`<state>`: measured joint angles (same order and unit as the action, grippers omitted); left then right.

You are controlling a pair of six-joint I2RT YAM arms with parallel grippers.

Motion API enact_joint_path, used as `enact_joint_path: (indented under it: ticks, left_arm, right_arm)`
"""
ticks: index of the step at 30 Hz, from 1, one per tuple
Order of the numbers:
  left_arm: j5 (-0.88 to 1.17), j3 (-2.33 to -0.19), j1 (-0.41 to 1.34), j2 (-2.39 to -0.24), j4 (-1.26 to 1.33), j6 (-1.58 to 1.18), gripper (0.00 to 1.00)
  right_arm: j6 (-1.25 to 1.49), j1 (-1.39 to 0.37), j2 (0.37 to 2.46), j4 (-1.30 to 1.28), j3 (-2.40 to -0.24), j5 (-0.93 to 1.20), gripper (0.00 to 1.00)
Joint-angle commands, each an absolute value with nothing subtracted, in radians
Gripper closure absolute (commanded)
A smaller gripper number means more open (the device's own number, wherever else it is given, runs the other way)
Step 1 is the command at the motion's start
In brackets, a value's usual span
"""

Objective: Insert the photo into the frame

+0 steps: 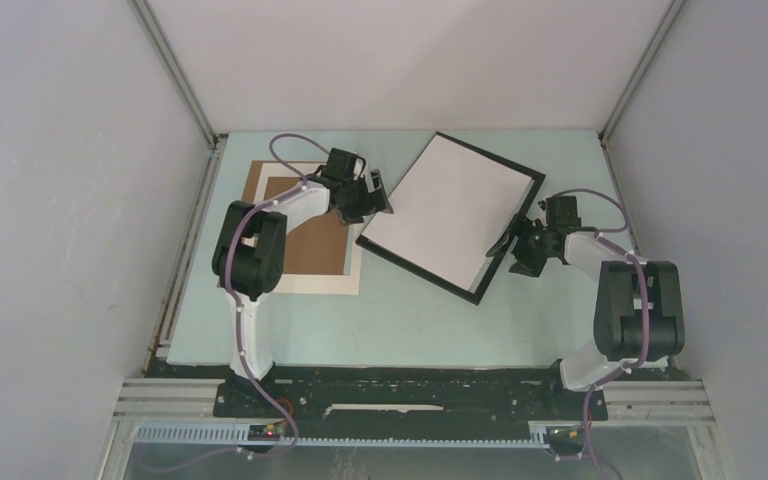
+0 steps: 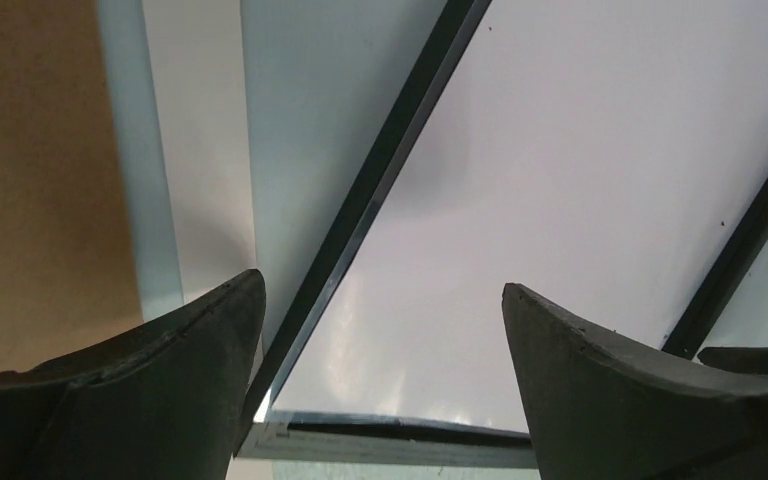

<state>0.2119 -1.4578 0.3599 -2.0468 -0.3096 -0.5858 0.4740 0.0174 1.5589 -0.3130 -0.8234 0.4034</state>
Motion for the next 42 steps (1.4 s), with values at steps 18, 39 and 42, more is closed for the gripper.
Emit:
enact_joint_path:
  ticks: [18, 39, 42]
  left_arm:
    - [0.394, -1.307, 0.374, -1.867, -0.131, -0.668, 0.2]
    - [0.507, -1.241, 0.418, -1.866, -0.029, -0.806, 0.51]
    - [0.47, -1.251, 0.419, -1.864, -0.075, -0.769, 0.6]
  right_arm:
    - [0.479, 0.014, 1.632, -0.257, -0.854, 0.446, 0.22]
    - [0.456, -0.032, 1.603, -0.347, -0.867, 0.261, 0.3]
    - [0.453, -0.039, 1.601, -0.356, -0.87, 0.242, 0.31]
